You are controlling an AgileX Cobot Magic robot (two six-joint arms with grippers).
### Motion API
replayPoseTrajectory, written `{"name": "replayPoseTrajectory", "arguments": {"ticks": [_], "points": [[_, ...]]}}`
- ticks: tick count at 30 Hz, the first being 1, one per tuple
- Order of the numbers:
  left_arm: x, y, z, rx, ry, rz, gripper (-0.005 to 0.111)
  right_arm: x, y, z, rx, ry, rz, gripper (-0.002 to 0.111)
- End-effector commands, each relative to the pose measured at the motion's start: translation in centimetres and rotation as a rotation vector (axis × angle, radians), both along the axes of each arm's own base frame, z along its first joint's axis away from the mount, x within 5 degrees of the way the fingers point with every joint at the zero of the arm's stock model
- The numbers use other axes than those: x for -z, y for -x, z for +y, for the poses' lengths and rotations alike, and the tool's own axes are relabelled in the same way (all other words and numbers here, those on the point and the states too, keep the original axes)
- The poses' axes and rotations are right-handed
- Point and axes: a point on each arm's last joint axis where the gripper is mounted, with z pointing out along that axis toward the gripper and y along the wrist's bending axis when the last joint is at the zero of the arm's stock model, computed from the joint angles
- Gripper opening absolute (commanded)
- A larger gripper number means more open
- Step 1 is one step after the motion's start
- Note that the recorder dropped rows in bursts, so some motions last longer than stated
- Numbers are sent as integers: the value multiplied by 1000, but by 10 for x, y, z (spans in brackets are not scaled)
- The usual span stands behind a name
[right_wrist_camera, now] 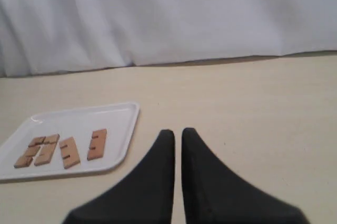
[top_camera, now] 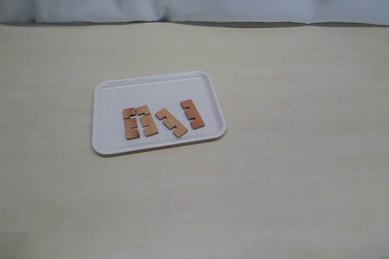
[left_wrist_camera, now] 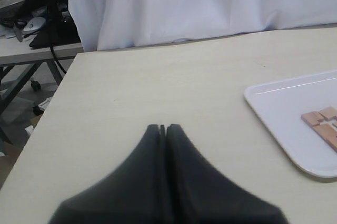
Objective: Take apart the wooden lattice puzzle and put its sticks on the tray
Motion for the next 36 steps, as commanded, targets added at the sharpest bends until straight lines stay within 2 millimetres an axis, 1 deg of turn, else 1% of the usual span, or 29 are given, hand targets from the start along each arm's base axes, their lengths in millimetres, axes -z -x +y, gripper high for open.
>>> {"name": "replayPoseTrajectory", "arguments": {"ticks": [1,5,7,11,12,36], "points": [[-1,0,-1,10,3,-13,0,7,3,1,8,-6,64,5],[-1,0,-1,10,3,-13,0,7,3,1,7,-8,63,5],[-1,0,-1,10,3,-13,0,8,3,0,10,18,70,5],[-1,0,-1,11,5,-13,0,8,4,-6,38,244,99,5],[-1,0,-1,11,5,-13,0,8,4,-7,41,269,102,5],[-1,0,-1,11,5,-13,0,9,4,-7,38,252,103,5]]}}
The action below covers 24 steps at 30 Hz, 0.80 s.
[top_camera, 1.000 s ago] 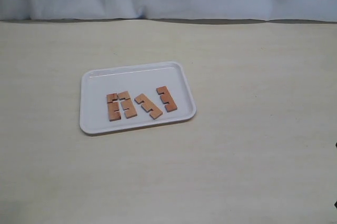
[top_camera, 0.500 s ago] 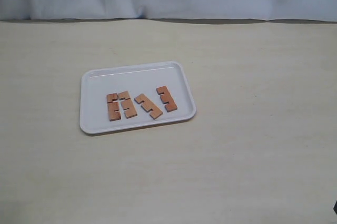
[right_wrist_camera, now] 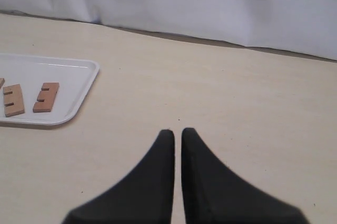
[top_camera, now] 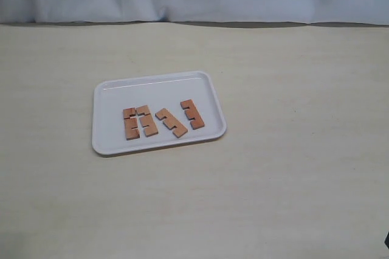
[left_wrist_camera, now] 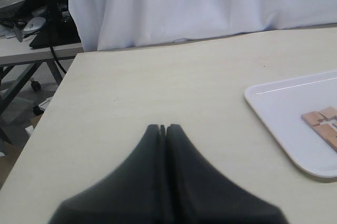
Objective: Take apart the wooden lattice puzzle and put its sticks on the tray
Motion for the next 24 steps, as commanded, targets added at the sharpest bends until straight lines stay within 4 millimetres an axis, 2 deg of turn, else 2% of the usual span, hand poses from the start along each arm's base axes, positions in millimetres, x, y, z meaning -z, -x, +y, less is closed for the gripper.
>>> {"name": "replayPoseTrajectory", "arguments": {"ticks": [1,24], "points": [[0,0,-1,11,5,-11,0,0,0,0,6,4,-6,5],[0,0,-1,10,3,-11,0,3,1,0,7,-1,28,5]]}}
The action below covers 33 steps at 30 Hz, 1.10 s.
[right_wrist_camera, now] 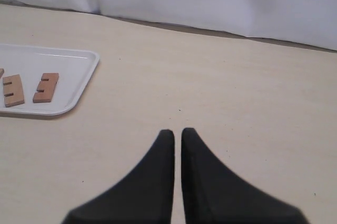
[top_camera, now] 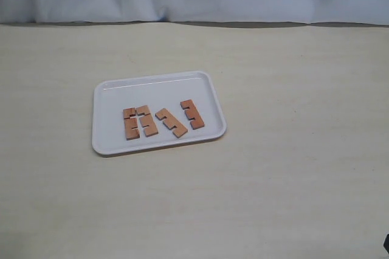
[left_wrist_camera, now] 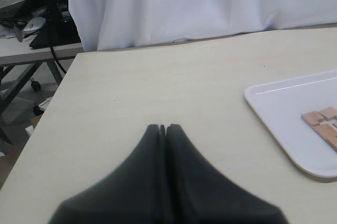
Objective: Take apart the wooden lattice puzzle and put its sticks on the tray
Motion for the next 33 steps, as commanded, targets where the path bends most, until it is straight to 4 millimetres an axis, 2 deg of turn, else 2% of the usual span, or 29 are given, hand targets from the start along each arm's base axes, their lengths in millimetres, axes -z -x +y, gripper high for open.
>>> {"name": "replayPoseTrajectory", "arguments": {"ticks": [1,9,33], "points": [[0,0,-1,10,3,-11,0,0,0,0,6,3,-2,5],[0,0,-1,10,3,-11,0,0,0,0,27,-72,-23,5],[0,0,-1,11,5,-11,0,0,0,0,27,-72,-23,5]]}}
